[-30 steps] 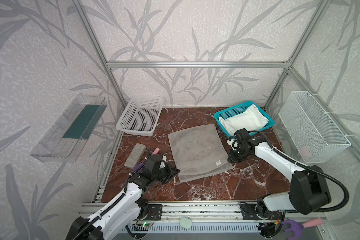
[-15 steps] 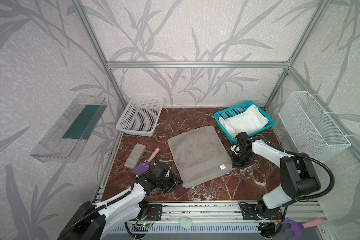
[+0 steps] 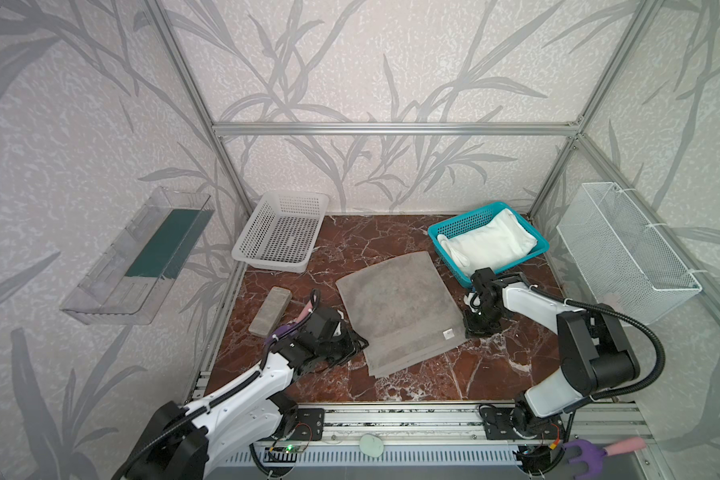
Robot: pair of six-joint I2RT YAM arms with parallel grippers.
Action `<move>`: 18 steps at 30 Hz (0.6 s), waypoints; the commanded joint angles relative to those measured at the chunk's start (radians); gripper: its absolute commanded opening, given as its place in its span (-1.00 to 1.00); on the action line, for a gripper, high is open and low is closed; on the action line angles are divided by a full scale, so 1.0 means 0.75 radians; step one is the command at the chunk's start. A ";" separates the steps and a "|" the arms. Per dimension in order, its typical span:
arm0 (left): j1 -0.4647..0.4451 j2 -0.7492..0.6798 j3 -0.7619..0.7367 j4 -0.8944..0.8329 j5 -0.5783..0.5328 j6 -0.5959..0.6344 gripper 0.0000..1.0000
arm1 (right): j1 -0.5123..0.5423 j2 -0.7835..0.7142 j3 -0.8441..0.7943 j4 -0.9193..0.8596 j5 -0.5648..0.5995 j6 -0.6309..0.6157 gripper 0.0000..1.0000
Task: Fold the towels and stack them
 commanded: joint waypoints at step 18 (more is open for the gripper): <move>0.428 0.637 0.489 -0.513 -0.127 0.854 -0.14 | 0.447 -0.315 -0.035 -0.124 0.007 0.402 -0.30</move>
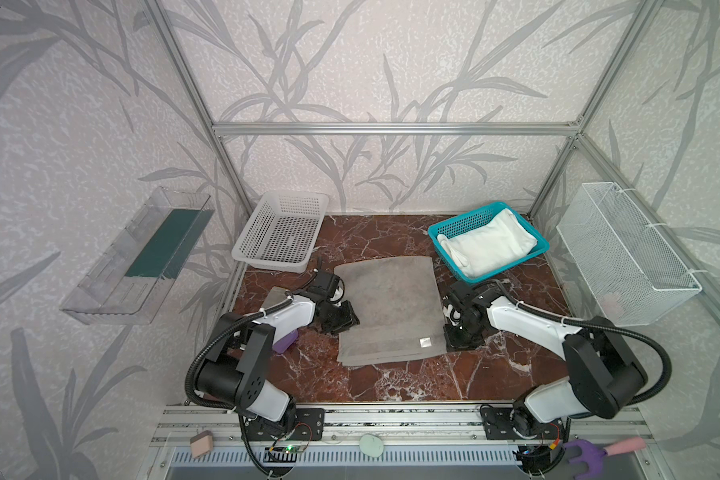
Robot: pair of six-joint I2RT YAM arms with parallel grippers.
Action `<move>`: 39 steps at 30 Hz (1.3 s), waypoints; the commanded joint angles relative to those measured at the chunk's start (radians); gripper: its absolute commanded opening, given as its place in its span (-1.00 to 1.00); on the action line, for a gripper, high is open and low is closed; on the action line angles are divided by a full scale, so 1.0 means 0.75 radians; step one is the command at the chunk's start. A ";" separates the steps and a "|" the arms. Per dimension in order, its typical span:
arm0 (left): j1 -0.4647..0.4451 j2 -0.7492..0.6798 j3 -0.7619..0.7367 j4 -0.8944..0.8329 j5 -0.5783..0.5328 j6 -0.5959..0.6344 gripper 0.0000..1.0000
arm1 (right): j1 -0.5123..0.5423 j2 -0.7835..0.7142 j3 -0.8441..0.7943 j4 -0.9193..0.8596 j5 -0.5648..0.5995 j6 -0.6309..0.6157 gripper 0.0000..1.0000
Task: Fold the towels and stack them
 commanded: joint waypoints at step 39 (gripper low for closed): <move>0.045 -0.740 -0.517 -0.129 -0.149 -0.428 -0.21 | 0.056 0.132 0.007 0.157 -0.164 0.122 -0.45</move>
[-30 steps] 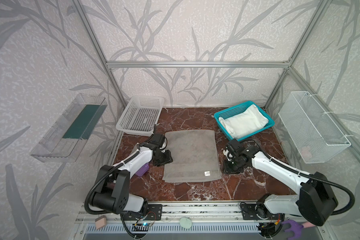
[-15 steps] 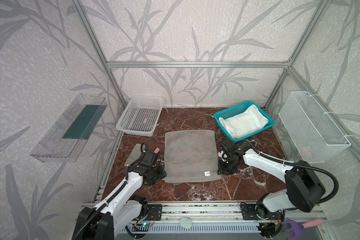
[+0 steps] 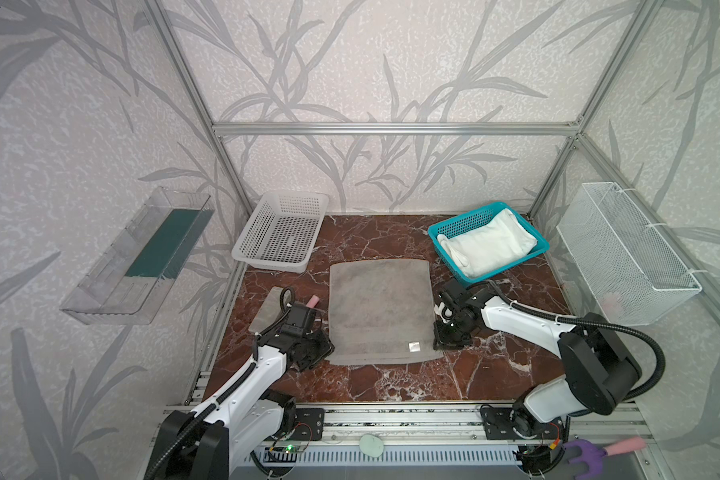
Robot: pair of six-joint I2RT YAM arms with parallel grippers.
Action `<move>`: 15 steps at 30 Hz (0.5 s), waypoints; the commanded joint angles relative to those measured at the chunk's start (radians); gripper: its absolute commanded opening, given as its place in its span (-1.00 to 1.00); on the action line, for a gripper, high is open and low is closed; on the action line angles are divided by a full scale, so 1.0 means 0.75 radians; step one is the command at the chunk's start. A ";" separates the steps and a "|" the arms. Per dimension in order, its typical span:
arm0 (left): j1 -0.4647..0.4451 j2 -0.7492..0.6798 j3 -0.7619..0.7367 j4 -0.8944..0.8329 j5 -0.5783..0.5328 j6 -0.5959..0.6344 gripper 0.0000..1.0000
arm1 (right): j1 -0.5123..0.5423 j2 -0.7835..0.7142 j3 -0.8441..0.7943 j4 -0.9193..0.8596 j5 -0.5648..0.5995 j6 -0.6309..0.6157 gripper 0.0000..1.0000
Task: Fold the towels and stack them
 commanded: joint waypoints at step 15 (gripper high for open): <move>0.002 -0.105 0.014 -0.080 0.015 0.023 -1.00 | 0.015 -0.025 -0.004 -0.001 -0.011 0.007 -0.95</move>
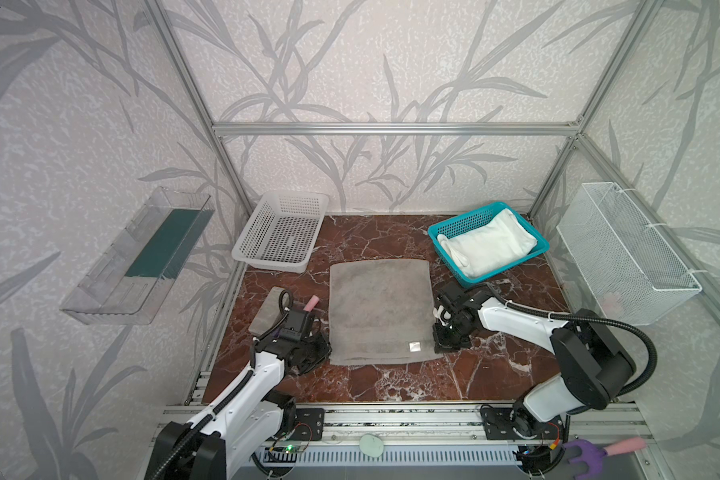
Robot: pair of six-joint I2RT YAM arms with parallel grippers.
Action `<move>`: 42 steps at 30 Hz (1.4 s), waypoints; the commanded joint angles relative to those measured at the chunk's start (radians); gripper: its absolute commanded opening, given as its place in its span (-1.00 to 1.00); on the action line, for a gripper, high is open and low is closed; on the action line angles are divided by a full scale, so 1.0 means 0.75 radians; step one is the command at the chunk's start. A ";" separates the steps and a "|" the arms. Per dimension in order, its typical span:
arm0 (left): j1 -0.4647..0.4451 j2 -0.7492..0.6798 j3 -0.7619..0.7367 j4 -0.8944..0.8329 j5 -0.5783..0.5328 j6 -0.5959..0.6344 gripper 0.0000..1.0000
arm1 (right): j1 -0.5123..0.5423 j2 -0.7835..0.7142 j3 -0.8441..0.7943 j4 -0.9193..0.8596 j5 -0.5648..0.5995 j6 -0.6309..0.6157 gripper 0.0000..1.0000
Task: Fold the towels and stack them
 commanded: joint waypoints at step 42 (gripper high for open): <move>-0.060 -0.065 0.034 -0.182 0.014 -0.142 -0.31 | -0.120 -0.151 0.014 -0.331 0.060 -0.227 -0.16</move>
